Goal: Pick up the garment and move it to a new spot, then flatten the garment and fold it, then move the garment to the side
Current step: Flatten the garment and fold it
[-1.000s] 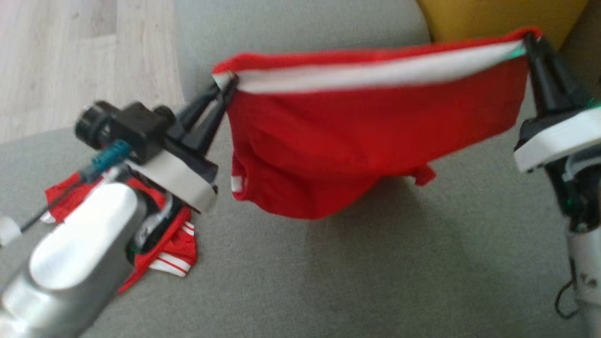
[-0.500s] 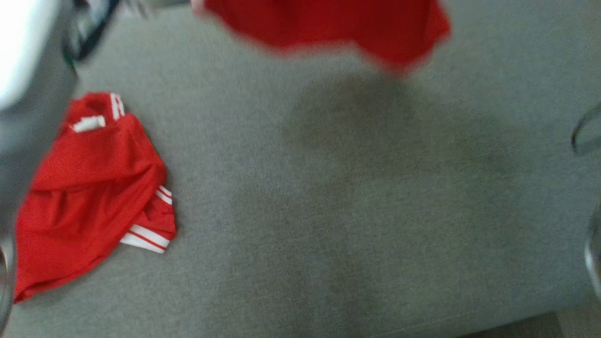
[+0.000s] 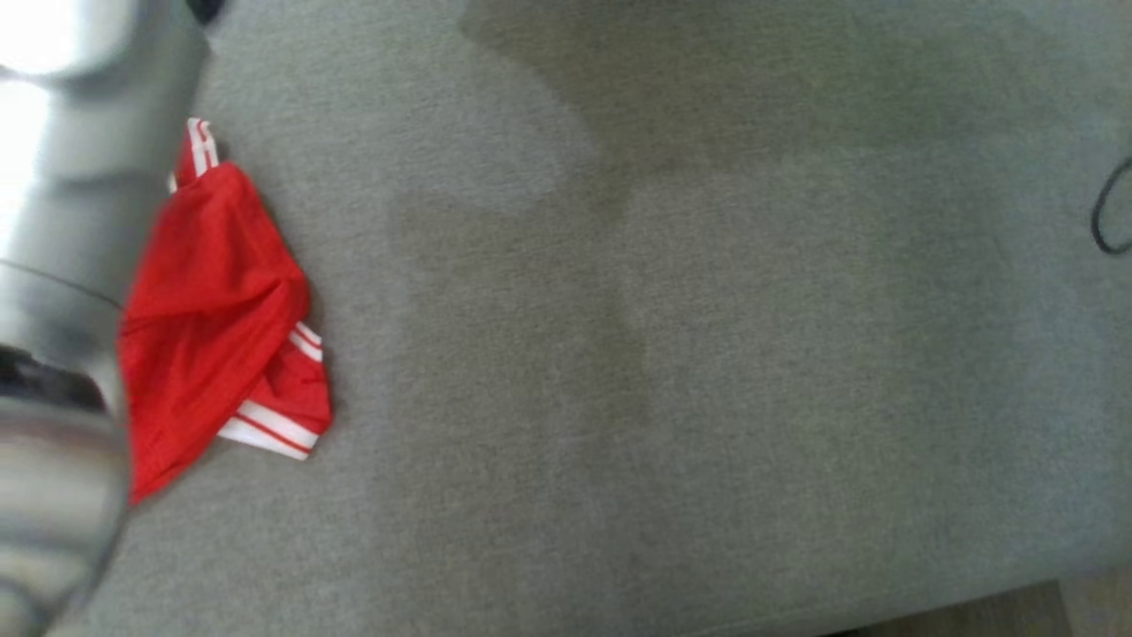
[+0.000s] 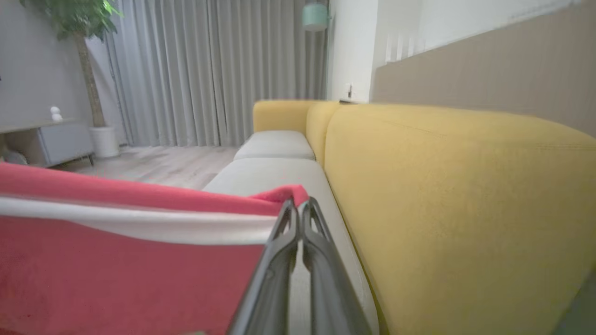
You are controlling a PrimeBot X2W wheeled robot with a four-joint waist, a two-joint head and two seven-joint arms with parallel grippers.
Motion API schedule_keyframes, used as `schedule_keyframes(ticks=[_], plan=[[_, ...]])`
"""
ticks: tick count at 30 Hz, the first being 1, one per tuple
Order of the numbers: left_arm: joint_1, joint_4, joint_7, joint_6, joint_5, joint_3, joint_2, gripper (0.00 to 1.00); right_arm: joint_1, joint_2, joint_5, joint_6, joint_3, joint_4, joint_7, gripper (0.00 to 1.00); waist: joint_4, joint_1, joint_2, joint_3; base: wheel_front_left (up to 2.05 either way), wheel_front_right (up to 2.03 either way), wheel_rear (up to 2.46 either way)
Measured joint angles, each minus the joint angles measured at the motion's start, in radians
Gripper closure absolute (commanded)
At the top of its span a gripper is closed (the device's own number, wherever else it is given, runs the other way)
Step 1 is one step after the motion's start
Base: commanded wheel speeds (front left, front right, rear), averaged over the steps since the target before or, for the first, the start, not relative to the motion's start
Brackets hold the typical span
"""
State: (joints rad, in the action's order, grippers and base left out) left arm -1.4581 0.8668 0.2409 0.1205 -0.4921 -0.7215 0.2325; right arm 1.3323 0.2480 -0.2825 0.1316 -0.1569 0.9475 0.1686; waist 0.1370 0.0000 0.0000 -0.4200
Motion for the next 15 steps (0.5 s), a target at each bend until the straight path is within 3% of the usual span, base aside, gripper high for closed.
schedule_keyframes(ticks=[8, 15], plan=[[0.252, -0.012, 0.012, 0.012, -0.041, -0.172, -0.022, 1.0, -0.181, 0.082, -0.058, 0.0, -0.202, 0.124, -0.052, 1.0, -0.024, -0.0001, 0.0, 0.029, 0.0, 0.0, 0.0], [0.412, -0.085, 0.015, 0.012, -0.069, -0.304, 0.038, 1.0, -0.328, 0.186, -0.226, 0.0, -0.401, 0.071, -0.203, 1.0, -0.033, -0.0001, 0.0, 0.089, 0.0, 0.0, 0.0]])
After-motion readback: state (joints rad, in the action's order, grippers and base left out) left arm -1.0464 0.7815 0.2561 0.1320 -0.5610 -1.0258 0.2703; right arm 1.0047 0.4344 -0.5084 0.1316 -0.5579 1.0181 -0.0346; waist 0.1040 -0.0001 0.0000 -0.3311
